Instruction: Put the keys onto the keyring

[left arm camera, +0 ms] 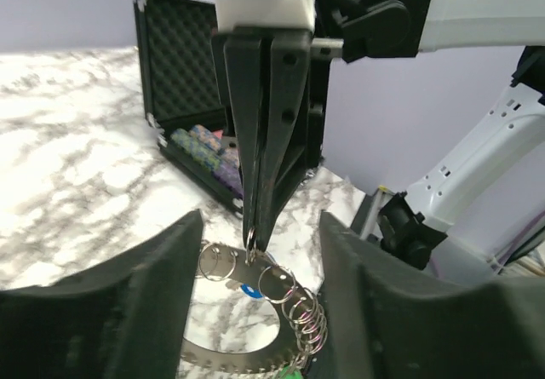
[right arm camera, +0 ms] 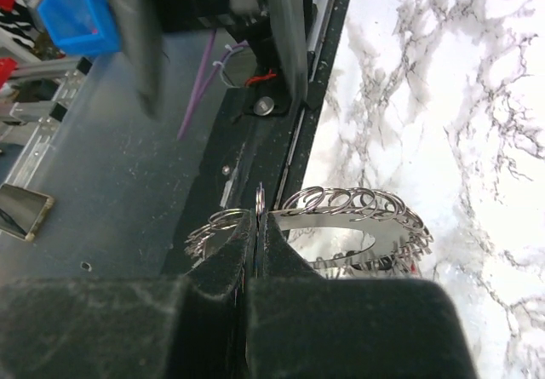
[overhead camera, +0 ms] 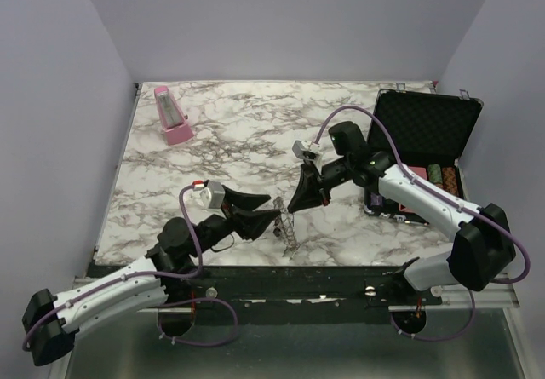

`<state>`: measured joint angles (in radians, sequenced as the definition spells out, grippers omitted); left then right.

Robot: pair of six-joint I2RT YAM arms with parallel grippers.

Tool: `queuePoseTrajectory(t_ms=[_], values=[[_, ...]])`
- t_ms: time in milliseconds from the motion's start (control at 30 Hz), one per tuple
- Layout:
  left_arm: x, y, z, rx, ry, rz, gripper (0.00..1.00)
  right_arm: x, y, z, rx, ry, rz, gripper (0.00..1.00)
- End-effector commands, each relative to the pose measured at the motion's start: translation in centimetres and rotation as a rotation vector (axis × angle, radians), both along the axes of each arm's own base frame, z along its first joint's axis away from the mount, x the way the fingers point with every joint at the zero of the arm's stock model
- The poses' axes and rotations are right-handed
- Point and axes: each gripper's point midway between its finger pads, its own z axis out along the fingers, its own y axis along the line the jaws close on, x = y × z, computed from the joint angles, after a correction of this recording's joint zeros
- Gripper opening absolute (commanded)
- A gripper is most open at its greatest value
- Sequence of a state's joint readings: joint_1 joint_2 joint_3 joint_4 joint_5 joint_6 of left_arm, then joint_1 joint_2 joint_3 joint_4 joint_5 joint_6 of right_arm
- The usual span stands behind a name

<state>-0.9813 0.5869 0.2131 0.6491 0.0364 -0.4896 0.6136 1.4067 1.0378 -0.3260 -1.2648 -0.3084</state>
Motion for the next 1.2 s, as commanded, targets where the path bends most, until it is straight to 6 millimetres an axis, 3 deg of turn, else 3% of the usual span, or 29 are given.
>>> queuePoseTrajectory(t_ms=[0,67,133,233,400,700,1167], values=[[-0.1,2.3,0.4,0.205,-0.014,0.05,0.71,0.5,-0.2,-0.1,-0.026,-0.074,0.001,0.02],[-0.8,2.8,0.8,0.279,-0.025,0.022,0.75,0.6,-0.4,-0.3,-0.043,-0.08,-0.005,0.01],[-1.7,2.7,-0.1,0.382,-0.004,-0.042,0.76,0.7,-0.4,-0.6,-0.058,-0.091,-0.006,0.01],[-2.1,1.9,-1.7,0.524,0.058,-0.117,0.77,1.1,-0.7,-0.9,-0.09,-0.136,-0.011,0.02],[-1.7,0.0,-2.4,0.622,0.07,-0.201,0.84,1.2,-1.4,-0.9,-0.13,-0.179,-0.01,0.02],[-0.6,-1.8,-2.2,0.609,-0.13,-0.237,0.77,0.9,-1.4,-1.2,-0.134,-0.172,0.002,0.02],[0.5,-3.6,-2.1,0.519,-0.206,-0.286,0.66,0.7,-1.4,-1.1,-0.119,-0.163,0.013,0.03]])
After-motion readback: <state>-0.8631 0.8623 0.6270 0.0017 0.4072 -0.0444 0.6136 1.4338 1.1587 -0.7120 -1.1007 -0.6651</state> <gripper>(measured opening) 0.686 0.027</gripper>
